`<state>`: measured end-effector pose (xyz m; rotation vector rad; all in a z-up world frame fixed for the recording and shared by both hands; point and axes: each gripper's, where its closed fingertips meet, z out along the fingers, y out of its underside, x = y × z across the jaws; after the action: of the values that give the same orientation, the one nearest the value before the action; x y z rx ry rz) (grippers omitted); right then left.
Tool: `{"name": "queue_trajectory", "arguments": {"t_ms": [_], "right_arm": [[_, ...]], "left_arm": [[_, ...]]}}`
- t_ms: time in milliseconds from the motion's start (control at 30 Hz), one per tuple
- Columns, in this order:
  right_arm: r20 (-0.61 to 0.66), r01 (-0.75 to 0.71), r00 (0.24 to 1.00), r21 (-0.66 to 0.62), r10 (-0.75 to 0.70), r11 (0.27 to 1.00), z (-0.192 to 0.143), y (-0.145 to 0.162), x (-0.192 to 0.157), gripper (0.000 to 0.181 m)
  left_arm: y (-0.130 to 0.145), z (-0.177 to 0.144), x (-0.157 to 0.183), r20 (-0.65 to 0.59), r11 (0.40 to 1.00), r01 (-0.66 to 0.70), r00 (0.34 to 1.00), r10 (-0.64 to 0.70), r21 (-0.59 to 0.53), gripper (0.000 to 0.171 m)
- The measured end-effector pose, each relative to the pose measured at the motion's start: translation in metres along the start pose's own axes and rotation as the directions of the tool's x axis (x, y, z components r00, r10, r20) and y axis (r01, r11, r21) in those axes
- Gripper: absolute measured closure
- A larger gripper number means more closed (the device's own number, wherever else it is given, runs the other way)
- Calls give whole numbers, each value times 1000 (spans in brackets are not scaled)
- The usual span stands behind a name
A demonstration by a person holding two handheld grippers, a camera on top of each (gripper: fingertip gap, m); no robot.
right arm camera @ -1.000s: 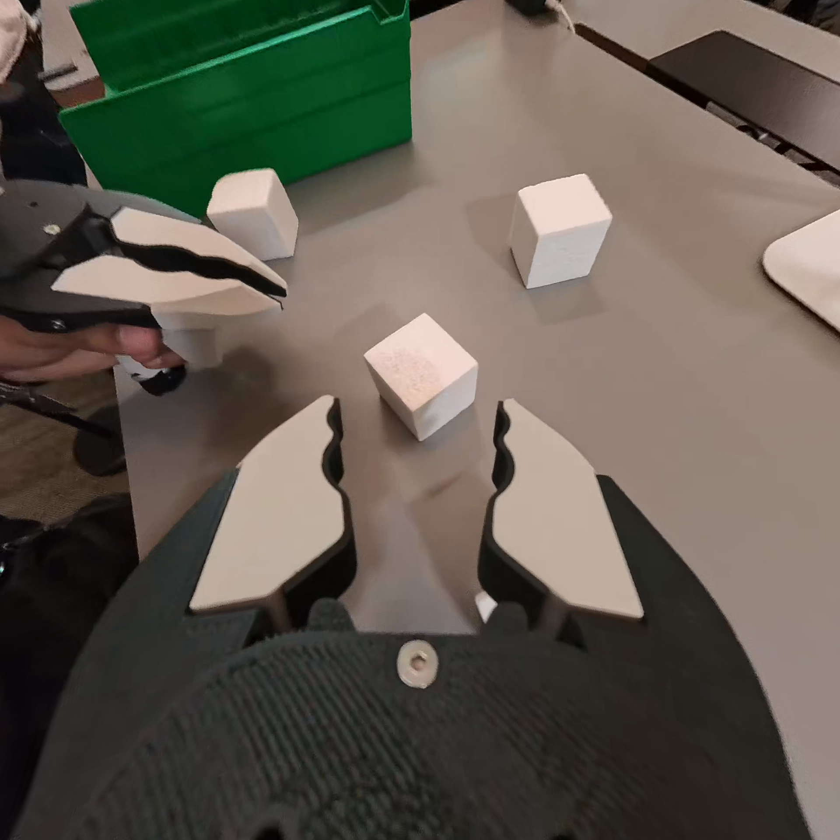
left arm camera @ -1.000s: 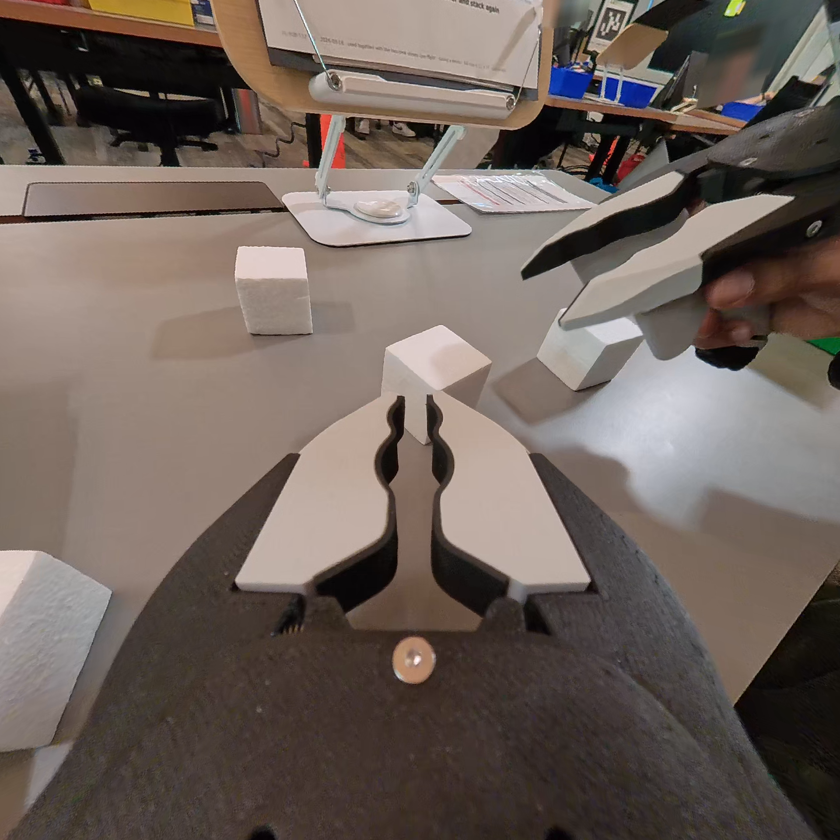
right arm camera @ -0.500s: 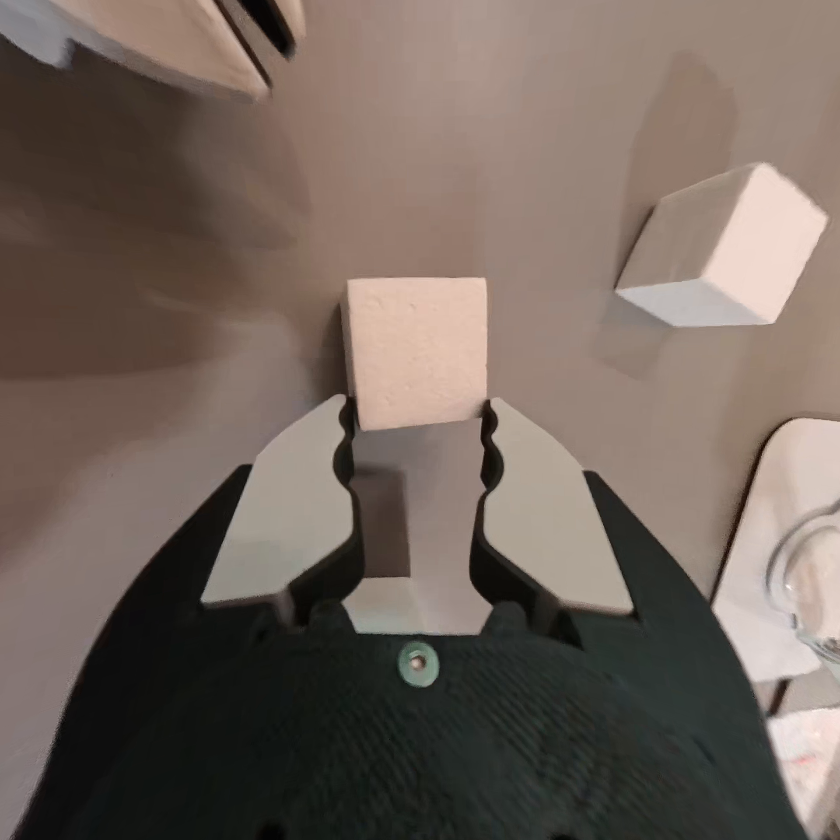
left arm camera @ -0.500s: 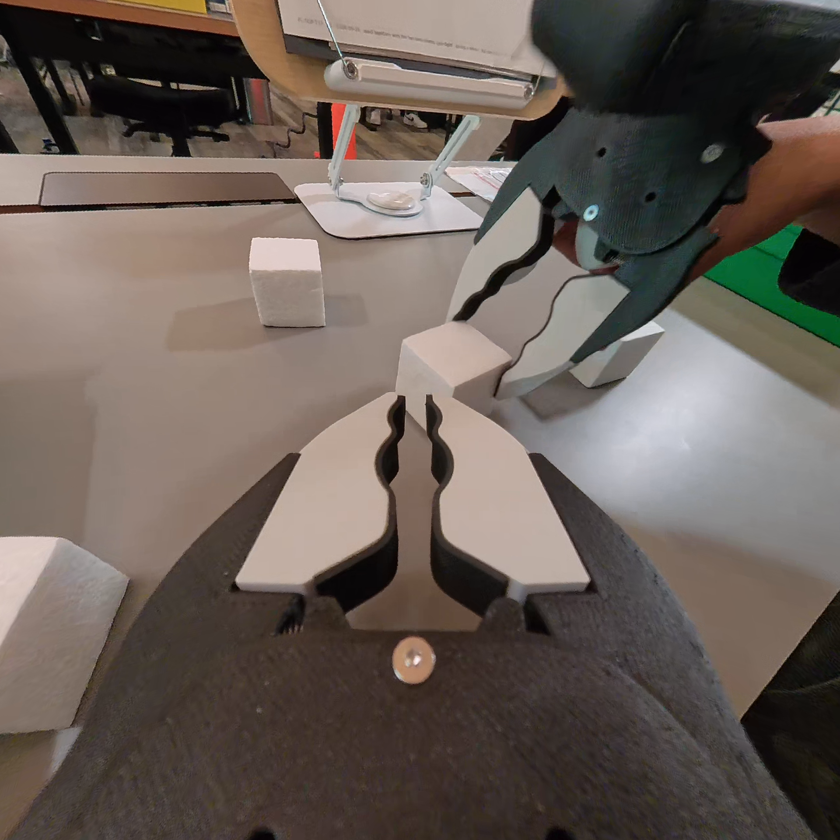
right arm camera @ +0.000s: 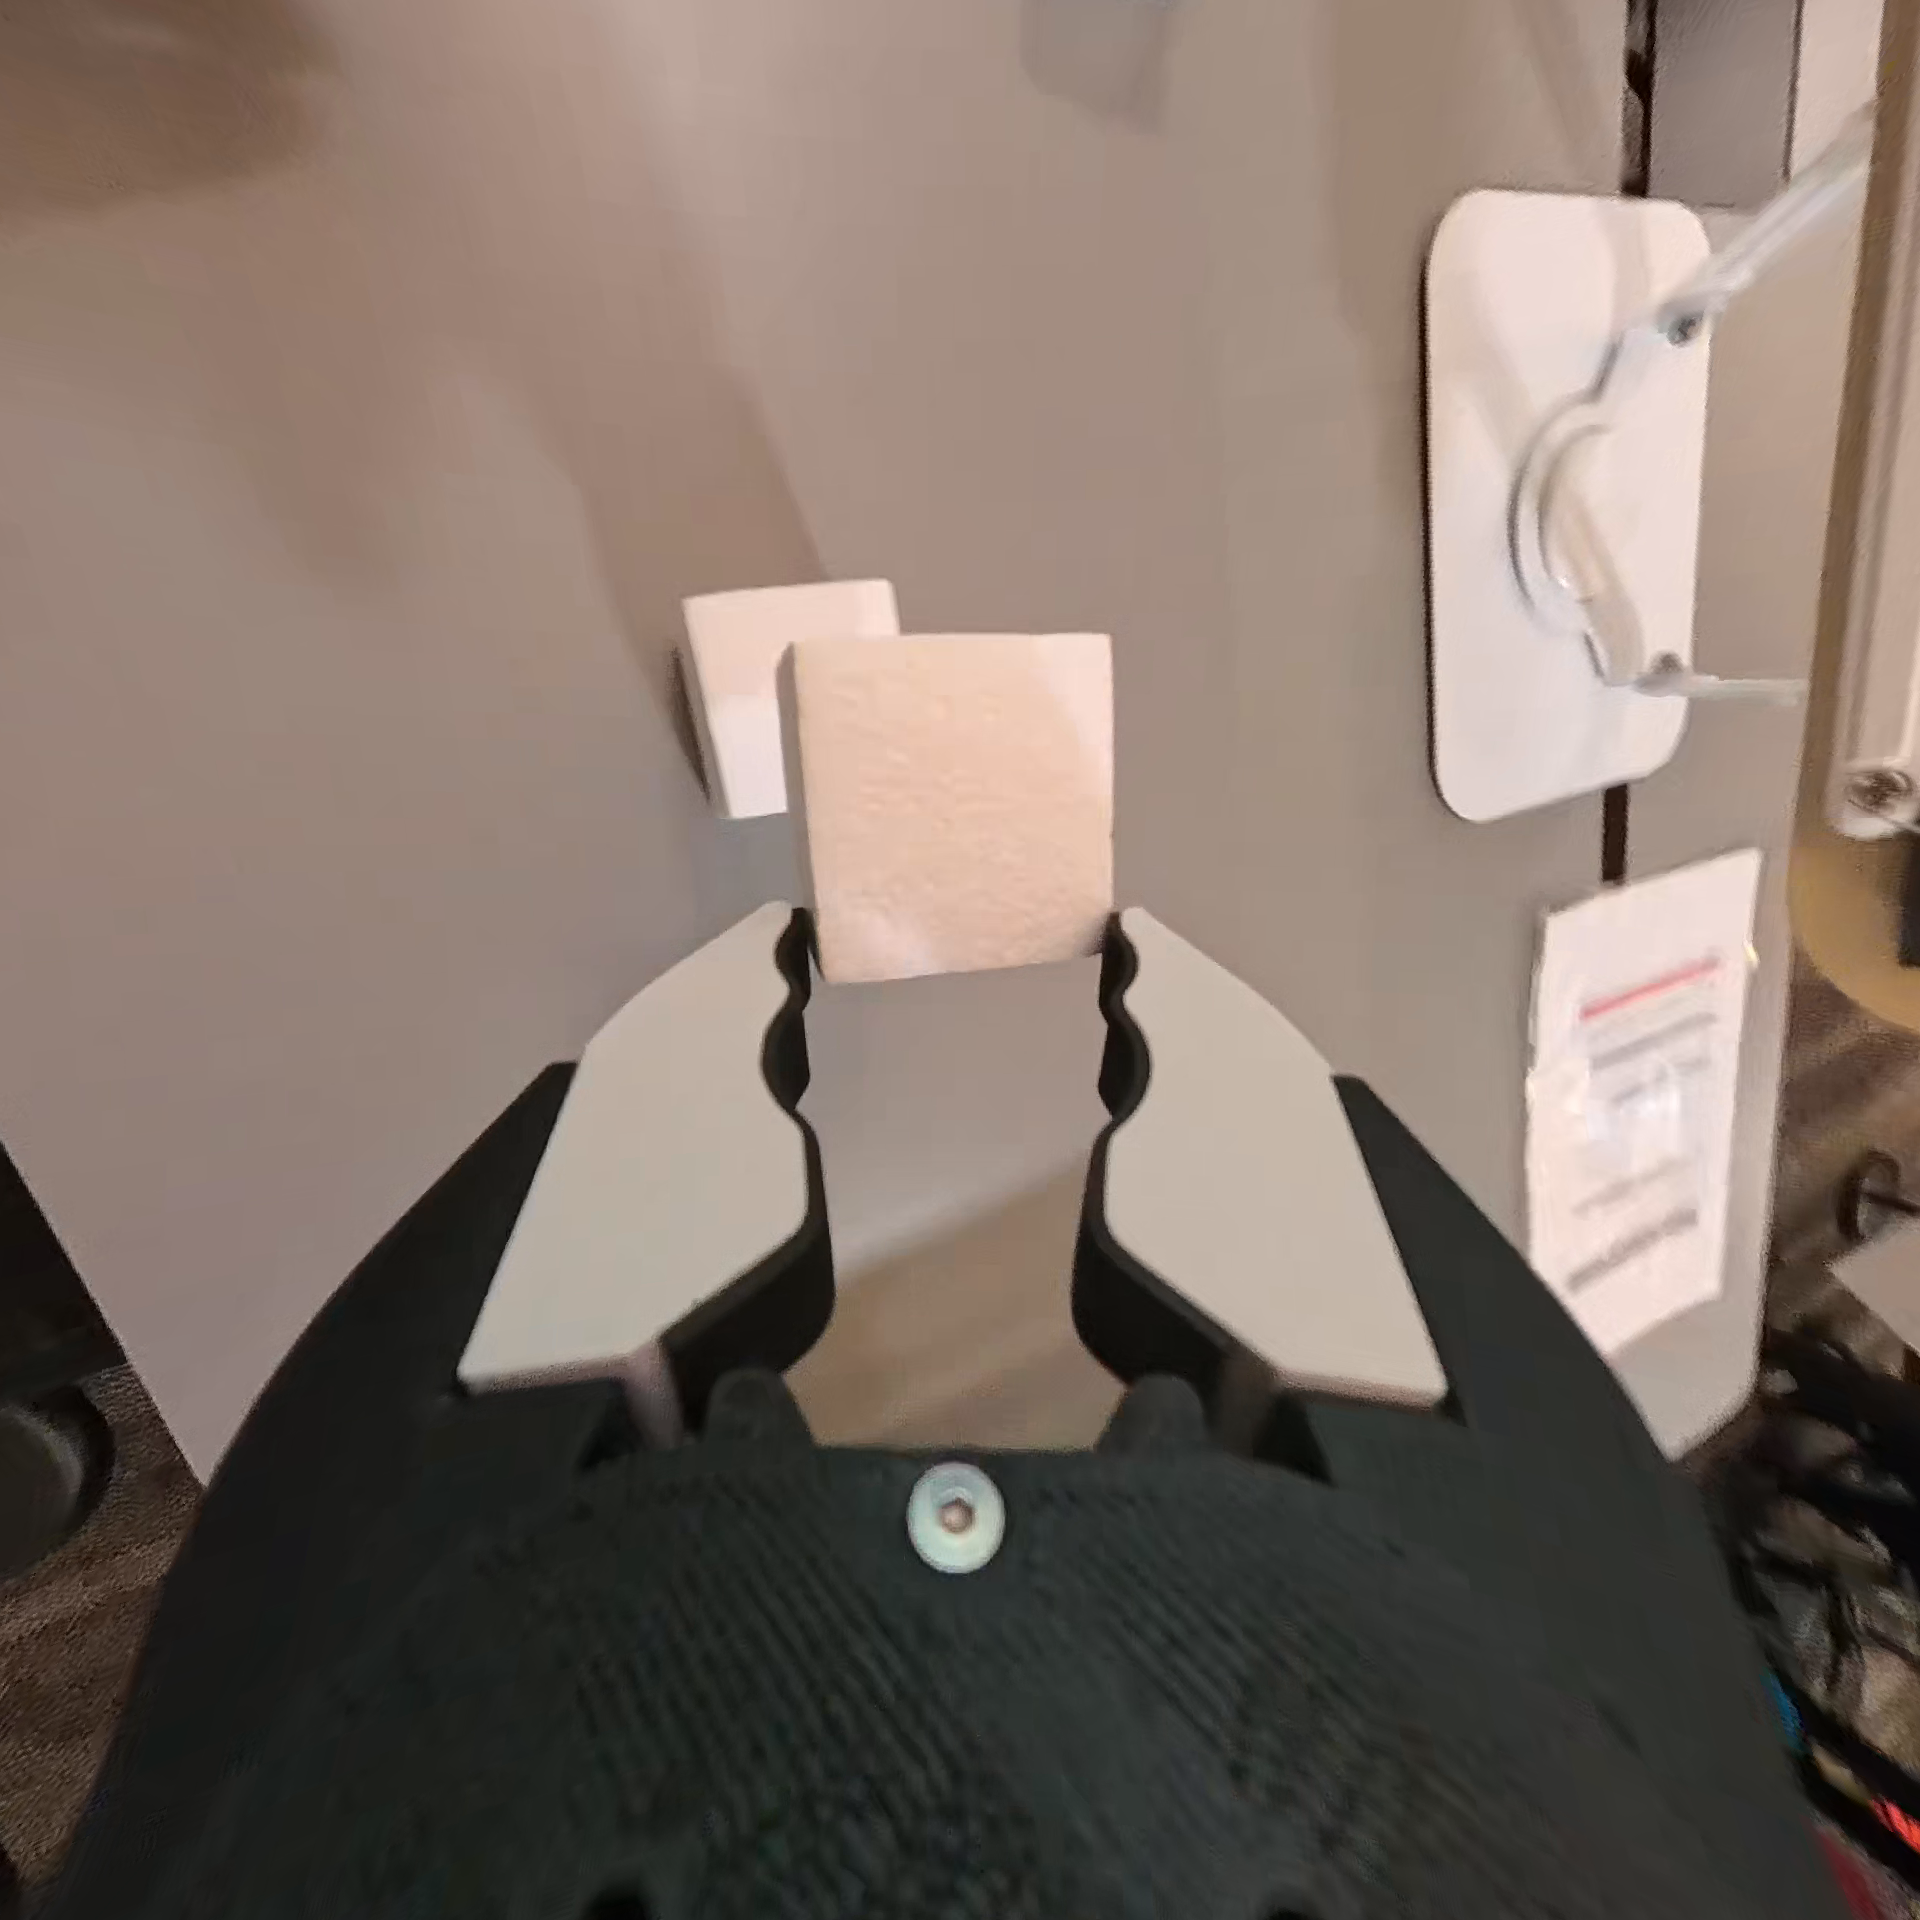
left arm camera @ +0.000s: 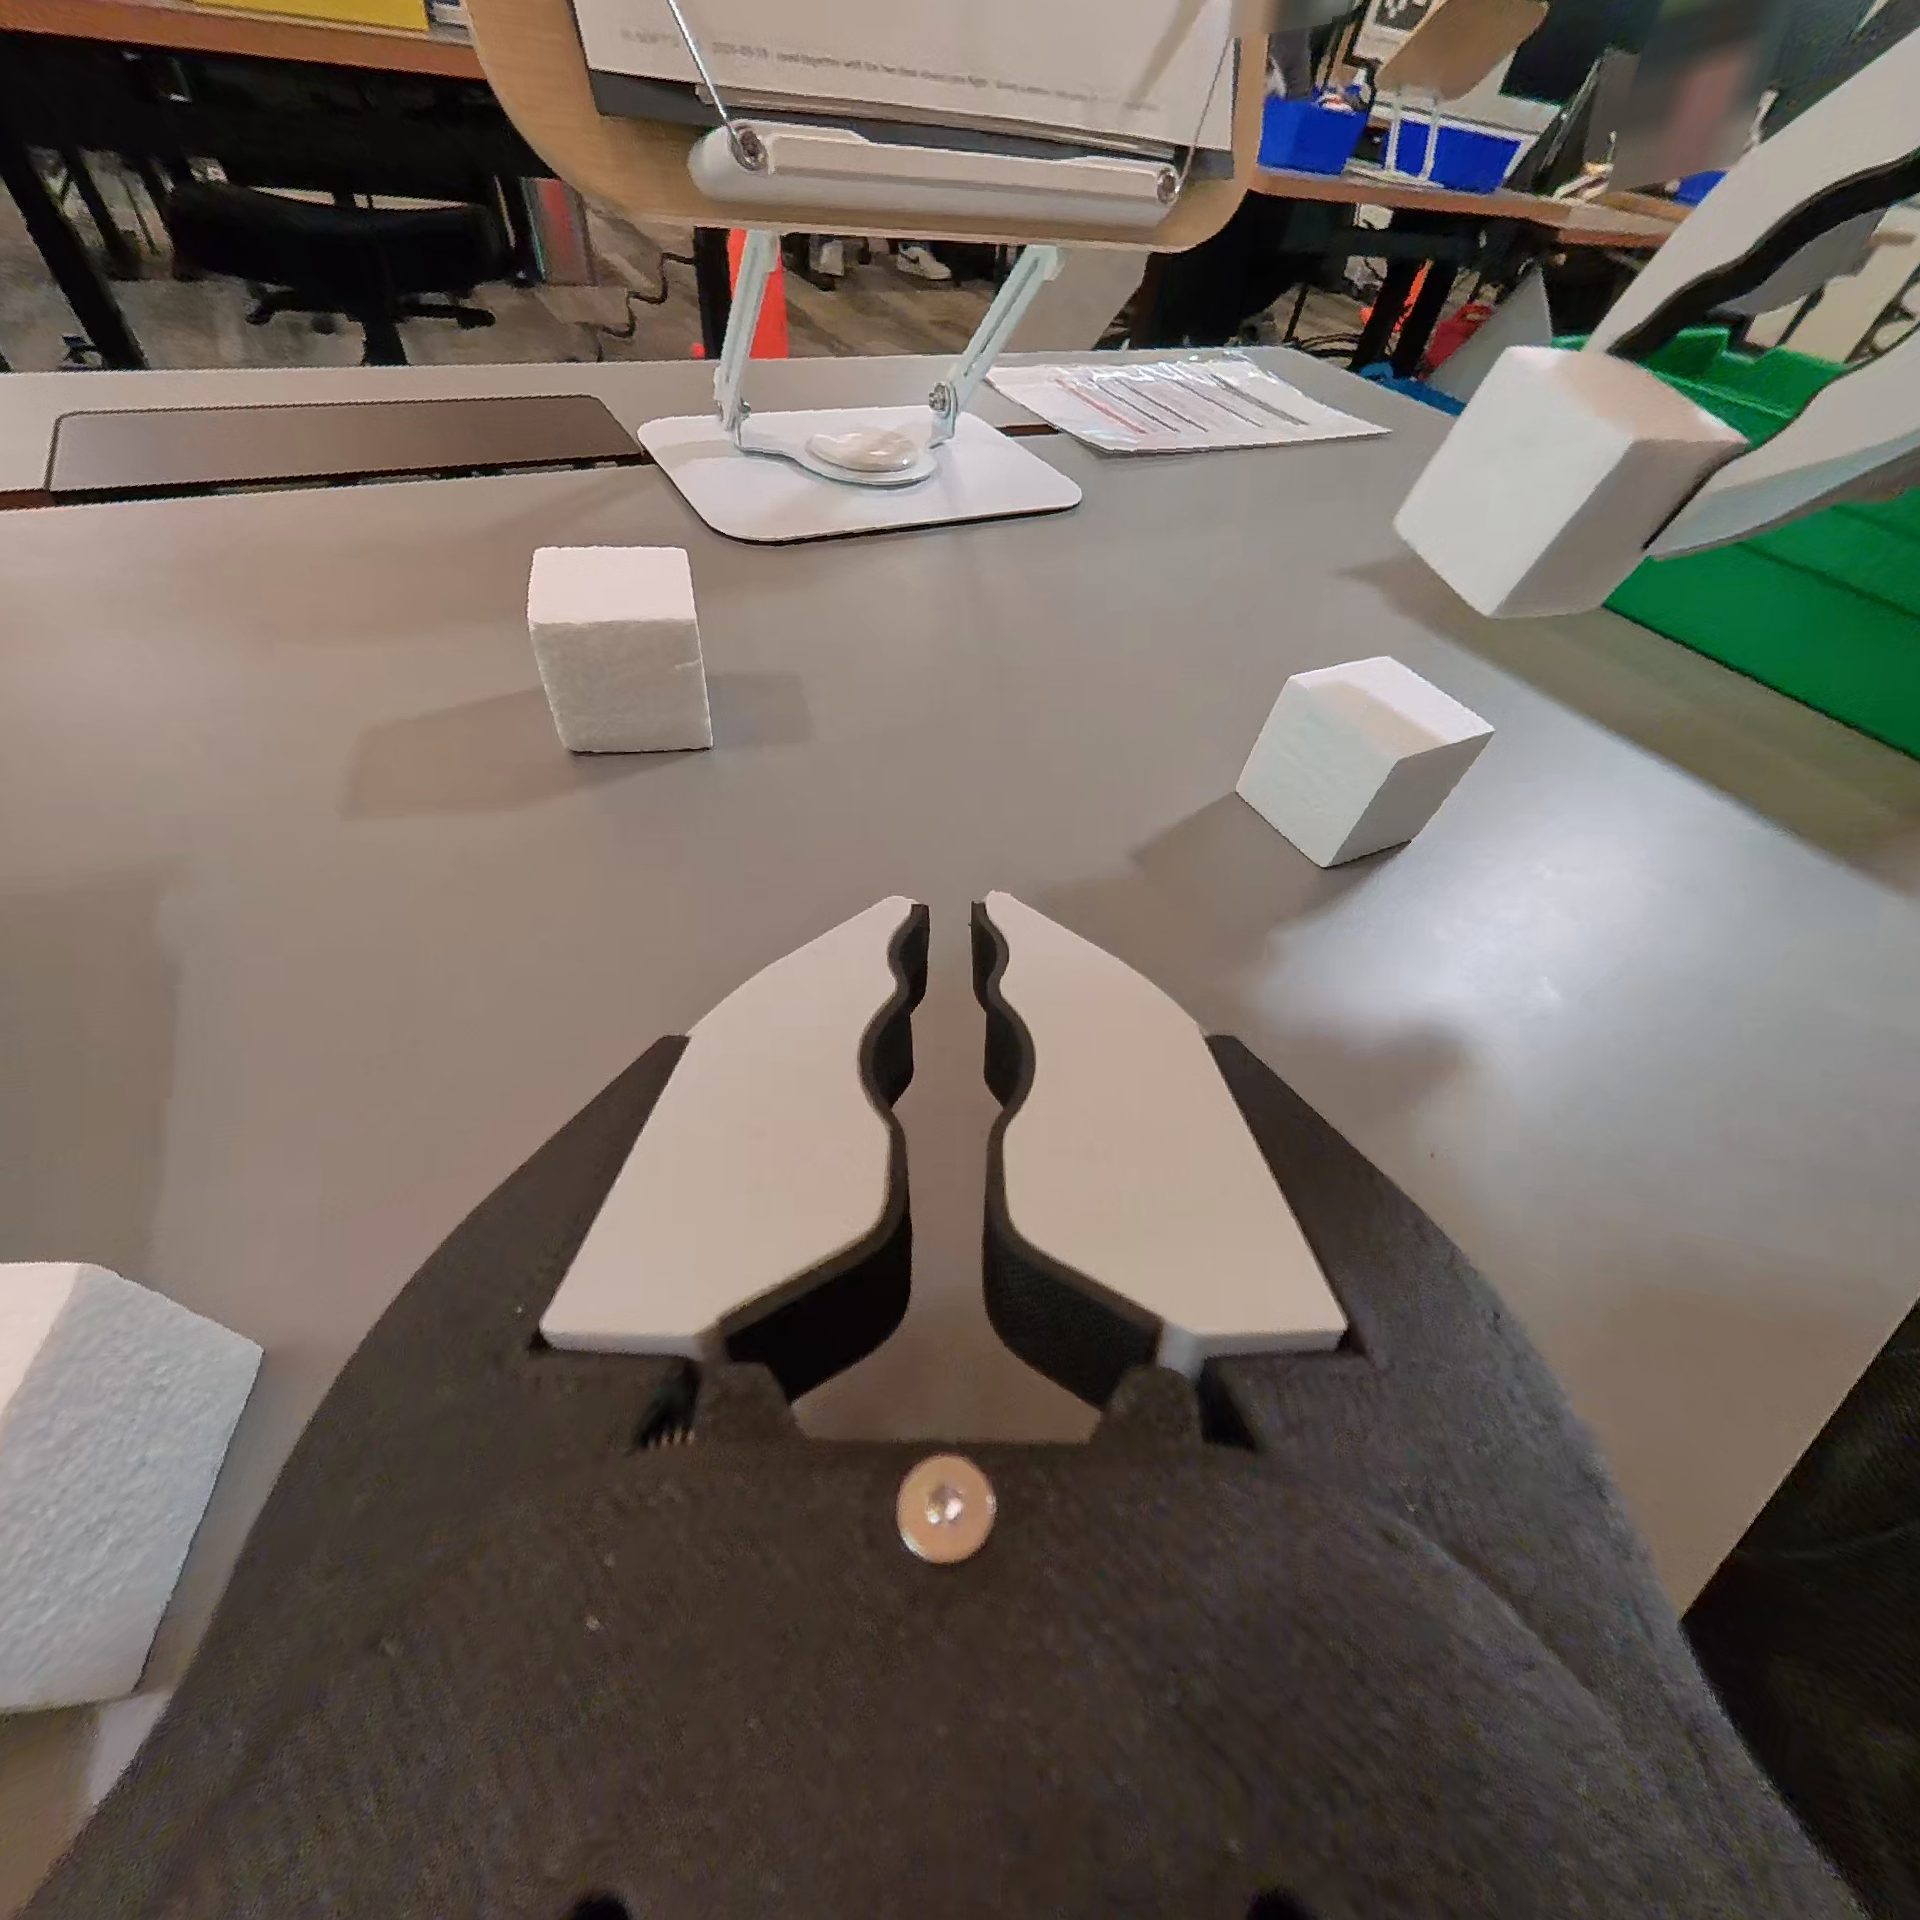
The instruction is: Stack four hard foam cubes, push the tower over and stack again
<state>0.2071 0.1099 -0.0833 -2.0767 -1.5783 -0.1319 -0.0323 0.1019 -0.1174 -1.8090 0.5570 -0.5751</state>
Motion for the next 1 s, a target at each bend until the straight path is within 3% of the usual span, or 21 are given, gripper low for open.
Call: {"name": "queue_trajectory", "arguments": {"t_ms": [100, 433, 1000], "right_arm": [[71, 20, 997, 79, -26, 997, 3, -5, -11, 126], [71, 120, 991, -45, -117, 992, 28, -8, -17, 126], [90, 107, 990, -17, -105, 994, 34, -13, -19, 126]], "left_arm": [[0, 2, 2, -5, 1000, -6, 1000, 6, -6, 163], [-1, 2, -1, -22, 999, 36, 999, -36, 3, 163], [0, 3, 1, -23, 1000, 29, 999, -29, -3, 163]]}}
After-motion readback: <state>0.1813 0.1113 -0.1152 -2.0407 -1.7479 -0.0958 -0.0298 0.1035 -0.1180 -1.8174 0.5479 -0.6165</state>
